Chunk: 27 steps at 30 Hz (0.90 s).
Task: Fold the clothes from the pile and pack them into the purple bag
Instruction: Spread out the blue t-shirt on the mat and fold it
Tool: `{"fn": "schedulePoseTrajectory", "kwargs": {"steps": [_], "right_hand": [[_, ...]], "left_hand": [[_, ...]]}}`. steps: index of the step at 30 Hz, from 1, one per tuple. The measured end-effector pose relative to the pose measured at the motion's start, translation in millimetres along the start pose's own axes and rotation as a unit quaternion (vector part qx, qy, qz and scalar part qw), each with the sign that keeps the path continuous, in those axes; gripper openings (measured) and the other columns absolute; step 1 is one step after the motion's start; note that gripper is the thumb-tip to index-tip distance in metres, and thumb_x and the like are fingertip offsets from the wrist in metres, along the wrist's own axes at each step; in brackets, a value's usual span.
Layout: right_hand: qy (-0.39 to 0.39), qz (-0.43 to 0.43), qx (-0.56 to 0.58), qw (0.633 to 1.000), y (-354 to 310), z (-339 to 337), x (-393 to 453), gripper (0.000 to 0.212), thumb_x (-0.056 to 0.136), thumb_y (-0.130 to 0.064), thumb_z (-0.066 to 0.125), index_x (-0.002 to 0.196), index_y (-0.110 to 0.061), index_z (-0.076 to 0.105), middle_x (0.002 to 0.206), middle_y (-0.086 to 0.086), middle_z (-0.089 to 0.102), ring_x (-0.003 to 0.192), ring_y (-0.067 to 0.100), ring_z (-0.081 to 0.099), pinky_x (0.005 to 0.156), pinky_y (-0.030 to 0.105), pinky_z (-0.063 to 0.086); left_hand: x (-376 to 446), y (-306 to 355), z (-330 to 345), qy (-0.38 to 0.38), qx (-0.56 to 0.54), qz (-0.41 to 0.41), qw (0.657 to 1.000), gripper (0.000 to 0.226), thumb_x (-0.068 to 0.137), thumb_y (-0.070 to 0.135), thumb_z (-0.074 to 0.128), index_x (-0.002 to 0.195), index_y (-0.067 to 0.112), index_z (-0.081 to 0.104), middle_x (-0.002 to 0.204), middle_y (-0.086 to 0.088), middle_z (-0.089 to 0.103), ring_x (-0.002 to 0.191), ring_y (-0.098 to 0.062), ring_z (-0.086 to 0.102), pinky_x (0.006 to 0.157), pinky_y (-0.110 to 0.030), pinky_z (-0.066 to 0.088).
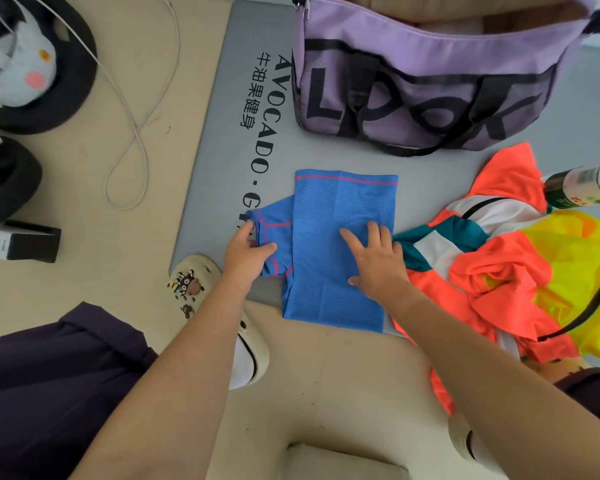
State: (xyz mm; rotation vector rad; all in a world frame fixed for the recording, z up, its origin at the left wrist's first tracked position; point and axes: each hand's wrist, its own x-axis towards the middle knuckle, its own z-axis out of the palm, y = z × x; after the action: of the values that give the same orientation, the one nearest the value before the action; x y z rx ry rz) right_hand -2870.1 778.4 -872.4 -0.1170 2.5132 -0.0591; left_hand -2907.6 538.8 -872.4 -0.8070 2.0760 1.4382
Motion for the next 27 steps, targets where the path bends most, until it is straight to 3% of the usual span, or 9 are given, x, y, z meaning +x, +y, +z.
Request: {"fn": "schedulePoseTrajectory", "kwargs": {"steps": [3, 5, 8, 10, 12, 14, 18, 23, 27], "right_hand": [[0.058, 0.015, 0.083, 0.995, 2, -9, -8, 0.068, 0.087, -0.032, 0.065, 0.146, -0.026, 0.032, 0.149, 0.017, 0.025, 0.138, 0.036, 0.024, 0.105, 0.047, 0.033], [0.115, 0.036, 0.161, 0.980, 3, -10, -14, 0.049, 0.089, -0.022, 0.060, 0.135, -0.017, 0.048, 0.139, 0.015, 0.040, 0.129, 0.034, 0.037, 0.100, 0.046, 0.035], [0.116, 0.054, 0.327, 0.936, 5, -6, -23, 0.031, 0.088, -0.009, 0.058, 0.118, -0.004, 0.060, 0.109, 0.018, 0.058, 0.104, 0.036, 0.054, 0.088, 0.045, 0.043], [0.088, 0.074, 0.386, 0.915, 10, -1, -28, 0.026, 0.088, -0.005, 0.056, 0.113, -0.002, 0.061, 0.099, 0.021, 0.063, 0.094, 0.037, 0.059, 0.082, 0.042, 0.046], [0.064, 0.105, 0.381, 0.916, 15, 5, -34, 0.020, 0.090, -0.008, 0.054, 0.109, -0.005, 0.060, 0.091, 0.020, 0.067, 0.086, 0.036, 0.062, 0.074, 0.041, 0.048], [0.041, 0.141, 0.360, 0.921, 19, 13, -40, 0.015, 0.092, -0.014, 0.052, 0.100, -0.004, 0.060, 0.089, 0.019, 0.068, 0.084, 0.037, 0.063, 0.069, 0.041, 0.049], [-0.044, 0.182, 0.265, 0.946, 19, 31, -56, 0.033, 0.095, -0.032, 0.054, 0.100, -0.001, 0.061, 0.103, 0.020, 0.068, 0.097, 0.035, 0.064, 0.076, 0.038, 0.047], [-0.012, 0.219, 0.351, 0.910, 12, 44, -76, 0.036, 0.092, -0.029, 0.062, 0.114, -0.002, 0.052, 0.107, 0.020, 0.066, 0.101, 0.037, 0.063, 0.076, 0.038, 0.045], [0.007, 0.210, 0.323, 0.923, 12, 43, -78, 0.031, 0.092, -0.028, 0.060, 0.111, -0.005, 0.051, 0.104, 0.017, 0.066, 0.098, 0.036, 0.063, 0.073, 0.039, 0.045]], "left_hand": [[-13, 13, 20, -0.018, 0.079, 0.101, 0.992, 0.067, 0.082, -0.002, 0.064, 0.138, 0.032, 0.050, 0.098, 0.008, 0.069, 0.075, 0.001, 0.067, 0.065, -0.018, 0.055], [-22, 21, 43, -0.074, 0.153, 0.150, 0.974, 0.077, 0.081, 0.002, 0.066, 0.144, 0.040, 0.041, 0.092, 0.013, 0.063, 0.066, 0.000, 0.059, 0.060, -0.016, 0.048], [-32, 24, 70, -0.189, 0.176, 0.116, 0.959, 0.078, 0.080, 0.017, 0.075, 0.143, 0.045, 0.038, 0.082, 0.010, 0.066, 0.067, -0.007, 0.060, 0.062, -0.021, 0.049], [-31, 22, 72, -0.137, 0.152, 0.087, 0.975, 0.057, 0.082, 0.025, 0.074, 0.132, 0.039, 0.050, 0.080, 0.006, 0.067, 0.071, -0.012, 0.064, 0.066, -0.030, 0.053], [-25, 16, 66, -0.019, 0.162, 0.094, 0.982, 0.031, 0.085, 0.024, 0.070, 0.114, 0.027, 0.060, 0.075, 0.007, 0.061, 0.072, -0.014, 0.062, 0.071, -0.034, 0.050], [-19, 8, 57, 0.035, 0.205, 0.082, 0.975, 0.031, 0.085, 0.030, 0.070, 0.112, 0.020, 0.059, 0.084, 0.004, 0.059, 0.080, -0.017, 0.060, 0.071, -0.031, 0.043], [-19, -5, 55, -0.010, 0.264, 0.017, 0.964, 0.050, 0.079, 0.047, 0.074, 0.115, 0.018, 0.054, 0.101, 0.002, 0.056, 0.088, -0.017, 0.055, 0.072, -0.030, 0.039], [-20, -3, 66, 0.020, 0.223, 0.040, 0.974, 0.033, 0.081, 0.042, 0.074, 0.095, 0.016, 0.061, 0.087, 0.002, 0.060, 0.084, -0.022, 0.060, 0.073, -0.032, 0.046], [-14, 12, 64, 0.056, 0.289, 0.033, 0.955, 0.016, 0.089, 0.028, 0.061, 0.090, 0.013, 0.059, 0.094, -0.006, 0.063, 0.089, -0.030, 0.062, 0.068, -0.034, 0.044]]}}
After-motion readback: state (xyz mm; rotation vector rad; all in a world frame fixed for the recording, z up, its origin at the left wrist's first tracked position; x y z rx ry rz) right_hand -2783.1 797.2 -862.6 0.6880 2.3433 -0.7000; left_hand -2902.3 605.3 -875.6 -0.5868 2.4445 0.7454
